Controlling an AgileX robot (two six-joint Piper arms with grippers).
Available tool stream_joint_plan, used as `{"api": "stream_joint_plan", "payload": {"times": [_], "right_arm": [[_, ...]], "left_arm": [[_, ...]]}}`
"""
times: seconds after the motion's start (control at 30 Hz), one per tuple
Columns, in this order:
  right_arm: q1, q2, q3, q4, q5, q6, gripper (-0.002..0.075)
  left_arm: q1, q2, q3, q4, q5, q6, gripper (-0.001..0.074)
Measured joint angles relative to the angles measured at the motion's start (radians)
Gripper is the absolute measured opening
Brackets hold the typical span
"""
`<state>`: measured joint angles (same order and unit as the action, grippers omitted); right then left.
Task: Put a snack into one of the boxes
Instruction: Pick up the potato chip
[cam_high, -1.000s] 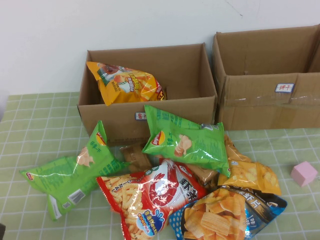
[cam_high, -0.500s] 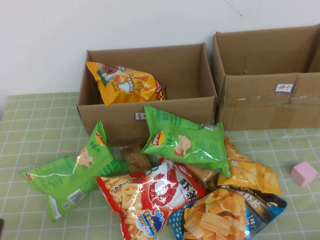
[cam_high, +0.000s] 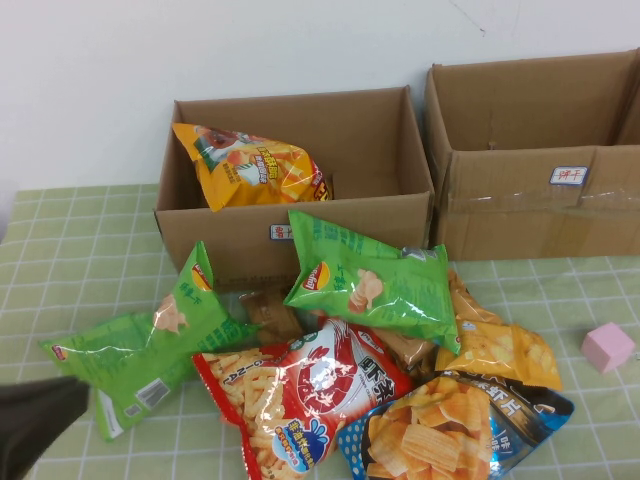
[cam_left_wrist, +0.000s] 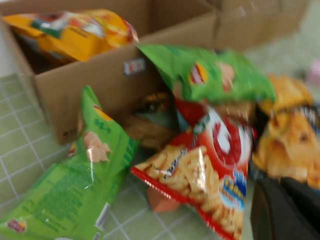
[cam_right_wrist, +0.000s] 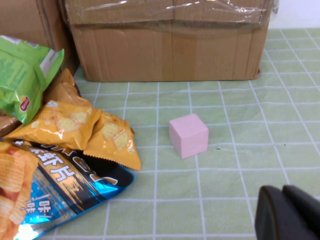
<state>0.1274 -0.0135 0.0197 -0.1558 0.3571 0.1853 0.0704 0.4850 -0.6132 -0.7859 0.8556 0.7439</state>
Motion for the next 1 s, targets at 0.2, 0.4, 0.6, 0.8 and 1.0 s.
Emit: {"api": "stream_joint_plan", "payload": {"times": [0.2,0.4,0.6,0.8,1.0], "right_arm": [[0.0,0.0,0.0,0.0,0.0,0.0,-0.0002],[0.0,0.0,0.0,0.0,0.0,0.0,-0.0002],[0.0,0.0,0.0,0.0,0.0,0.0,-0.0002],[0.0,0.0,0.0,0.0,0.0,0.0,-0.0002],[0.0,0.0,0.0,0.0,0.0,0.0,-0.0002]], "left_arm": [[-0.149,0.243,-0.114,0.072,0.052,0.151,-0.0002],[-0.39,0.425,-0.17,0.273,-0.098,0.051,-0.0002],[-0.542,0.653,-0.32,0.465,-0.223,-0.192,-0.0002],[-0.556,0.91,-0.546,0.56,-0.186,-0.384,0.023],[-0.556,1.135,-0.765,0.562,-0.085,-0.469,0.0629]]}}
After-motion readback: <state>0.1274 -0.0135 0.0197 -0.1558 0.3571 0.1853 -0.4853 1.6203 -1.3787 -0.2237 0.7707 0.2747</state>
